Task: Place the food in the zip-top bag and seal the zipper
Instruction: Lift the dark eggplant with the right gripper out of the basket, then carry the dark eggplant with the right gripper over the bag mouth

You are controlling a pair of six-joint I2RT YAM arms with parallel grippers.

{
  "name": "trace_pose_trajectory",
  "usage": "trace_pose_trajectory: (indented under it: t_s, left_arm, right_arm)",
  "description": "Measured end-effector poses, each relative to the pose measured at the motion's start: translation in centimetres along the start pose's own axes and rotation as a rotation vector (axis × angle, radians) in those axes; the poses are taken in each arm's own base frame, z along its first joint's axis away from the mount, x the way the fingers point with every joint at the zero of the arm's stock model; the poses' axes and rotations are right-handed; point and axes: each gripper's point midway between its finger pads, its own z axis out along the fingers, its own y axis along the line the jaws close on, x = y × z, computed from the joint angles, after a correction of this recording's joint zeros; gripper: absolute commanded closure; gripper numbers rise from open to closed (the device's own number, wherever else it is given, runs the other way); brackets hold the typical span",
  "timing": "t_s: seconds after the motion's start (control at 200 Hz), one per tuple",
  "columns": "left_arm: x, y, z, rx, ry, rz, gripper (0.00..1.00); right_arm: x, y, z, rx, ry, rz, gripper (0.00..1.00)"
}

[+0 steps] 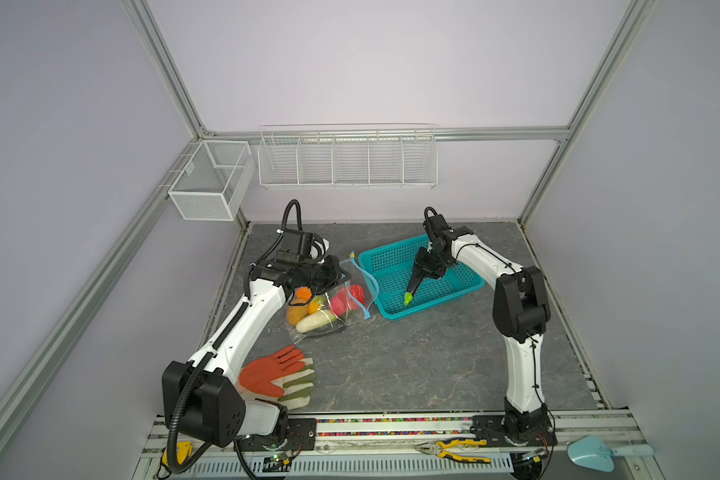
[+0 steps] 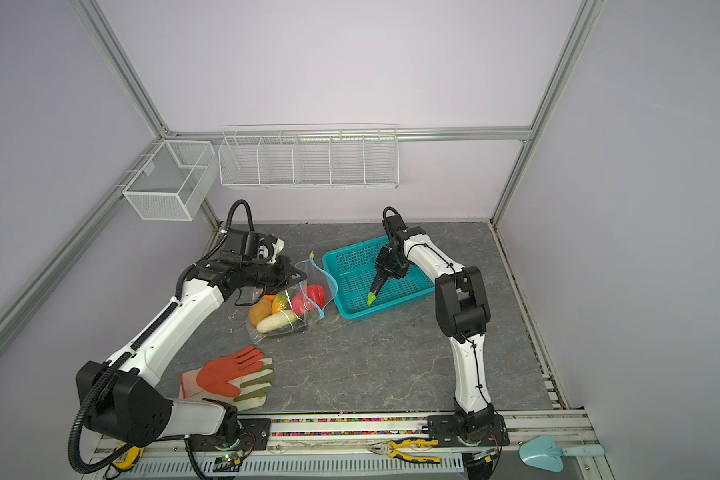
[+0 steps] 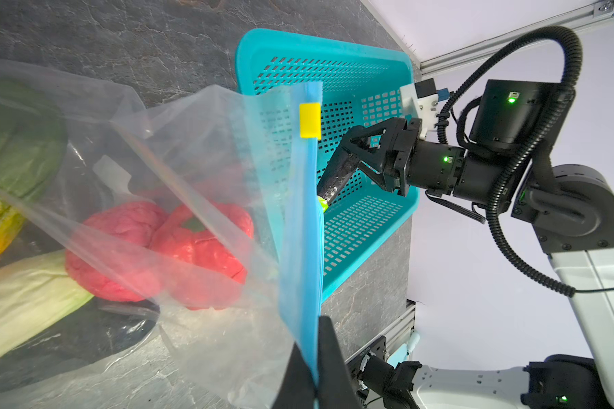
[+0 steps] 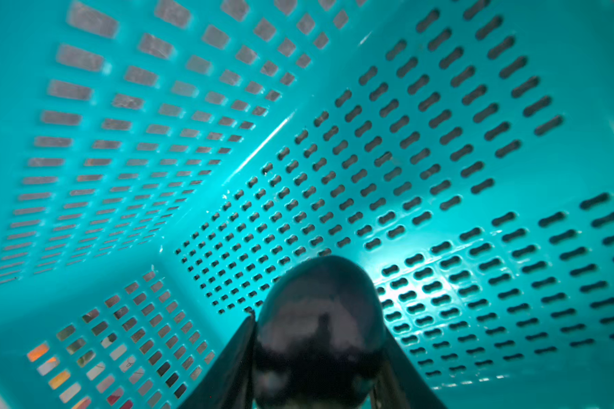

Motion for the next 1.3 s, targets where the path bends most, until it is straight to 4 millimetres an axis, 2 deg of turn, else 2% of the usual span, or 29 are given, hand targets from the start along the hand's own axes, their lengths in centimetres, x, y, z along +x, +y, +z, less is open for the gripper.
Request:
trace_pose_trajectory:
  t_s: [0.135,0.28,0.41,0.59,0.78,1.035,1.299]
  left_arm:
    - [0.0,0.0,0.0,-0.001,0.0,0.0,1.0]
    - [0.0,0.0,0.0,-0.001,-0.001,0.0,1.0]
    - [0.0,0.0,0.0,-0.002,0.0,-0.001,1.0]
    - [-0.1,0.0,0.1,-0.003,0.001,-0.002,1.0]
    - [-0.3,-0.1,0.1,-0.004,0.001,-0.002,1.0]
    - [-0.7,-0.4,0.0,-0.006,-0.007,0.001,1.0]
    - [-0.7,-0.4,-0.1,-0.012,-0.007,-0.002,1.0]
  right_arm:
    - [-0.5,0.3,-1.8,-0.016,-0.052,-0.015,0.53]
    - [-1.4,1.4,-4.7,-0.058,-0.141,-0.034,0.53]
    - [-1.9,2.9,-7.8,-0.12,-0.238,-0.059,0.53]
    - [-1.4,6.0,-11.3,-0.219,-0.339,-0.108,0.53]
    - [-0.2,8.1,-12.6,-0.299,-0.391,-0.133,0.53]
    - [2.5,11.2,-14.1,-0.4,-0.47,-0.199,0.53]
    - [2.9,14.7,-16.8,-0.53,-0.563,-0.233,0.53]
